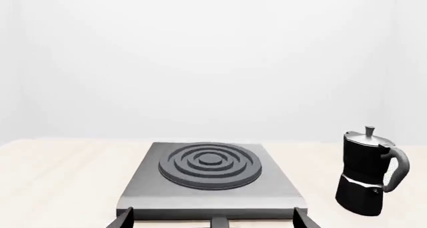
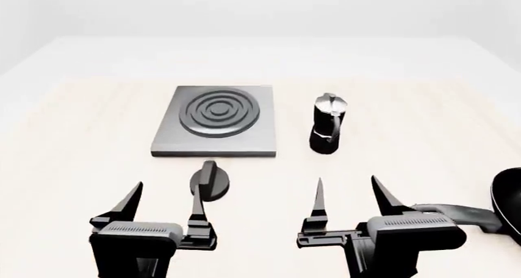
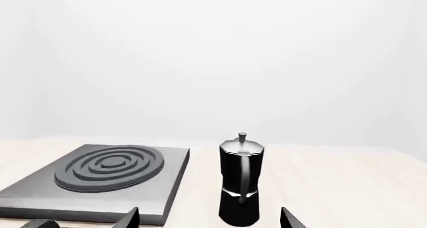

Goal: Put the frying pan on the stove.

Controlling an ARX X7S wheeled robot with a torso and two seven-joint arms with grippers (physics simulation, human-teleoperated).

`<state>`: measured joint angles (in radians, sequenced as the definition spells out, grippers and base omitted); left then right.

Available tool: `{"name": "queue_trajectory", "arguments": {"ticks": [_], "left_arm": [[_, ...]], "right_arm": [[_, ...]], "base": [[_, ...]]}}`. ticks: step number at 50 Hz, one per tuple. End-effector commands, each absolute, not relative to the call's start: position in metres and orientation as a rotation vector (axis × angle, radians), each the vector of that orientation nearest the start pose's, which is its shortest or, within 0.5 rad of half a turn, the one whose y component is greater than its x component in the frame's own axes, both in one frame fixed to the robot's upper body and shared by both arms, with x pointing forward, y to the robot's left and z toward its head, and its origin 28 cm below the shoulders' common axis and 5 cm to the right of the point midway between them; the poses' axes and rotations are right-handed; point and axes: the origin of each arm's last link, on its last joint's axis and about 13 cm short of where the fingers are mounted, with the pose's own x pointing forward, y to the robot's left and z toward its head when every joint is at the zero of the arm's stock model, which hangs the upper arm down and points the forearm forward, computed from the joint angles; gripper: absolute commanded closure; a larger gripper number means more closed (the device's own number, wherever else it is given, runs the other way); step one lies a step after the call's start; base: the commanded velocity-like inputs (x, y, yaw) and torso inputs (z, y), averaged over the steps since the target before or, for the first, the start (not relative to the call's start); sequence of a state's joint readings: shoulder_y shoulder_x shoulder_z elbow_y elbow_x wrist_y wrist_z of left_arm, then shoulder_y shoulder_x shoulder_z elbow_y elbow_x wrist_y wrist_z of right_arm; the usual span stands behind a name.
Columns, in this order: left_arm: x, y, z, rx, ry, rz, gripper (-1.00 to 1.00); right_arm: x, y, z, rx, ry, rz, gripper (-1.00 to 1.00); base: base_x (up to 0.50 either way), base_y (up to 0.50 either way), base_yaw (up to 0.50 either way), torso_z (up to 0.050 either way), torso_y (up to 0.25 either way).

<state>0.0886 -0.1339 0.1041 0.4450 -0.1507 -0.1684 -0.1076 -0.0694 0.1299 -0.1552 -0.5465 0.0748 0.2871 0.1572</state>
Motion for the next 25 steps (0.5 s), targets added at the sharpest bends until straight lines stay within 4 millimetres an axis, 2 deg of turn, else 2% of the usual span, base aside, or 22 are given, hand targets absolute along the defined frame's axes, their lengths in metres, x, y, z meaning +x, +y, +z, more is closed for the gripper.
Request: {"name": "queue_trajectory", "arguments": {"ticks": [1,25], "left_arm": [[0.1869,0.2033,0.0792,-0.036,-0.173,-0.062,-1.0],[0.1863,0.2033,0.0773,-0.034,-0.169,-0.061,-1.0]], "right_arm": [[0.1844,-0.0856,0.0931,-0.017,-0.174,0.044,-1.0],[0.1854,-0.0855,0.0927,-0.011,-0.17,0.039,-1.0]], "base": [[0.5,0.0,0.0,0.0,0.0],[0.5,0.0,0.0,0.0,0.001]]}}
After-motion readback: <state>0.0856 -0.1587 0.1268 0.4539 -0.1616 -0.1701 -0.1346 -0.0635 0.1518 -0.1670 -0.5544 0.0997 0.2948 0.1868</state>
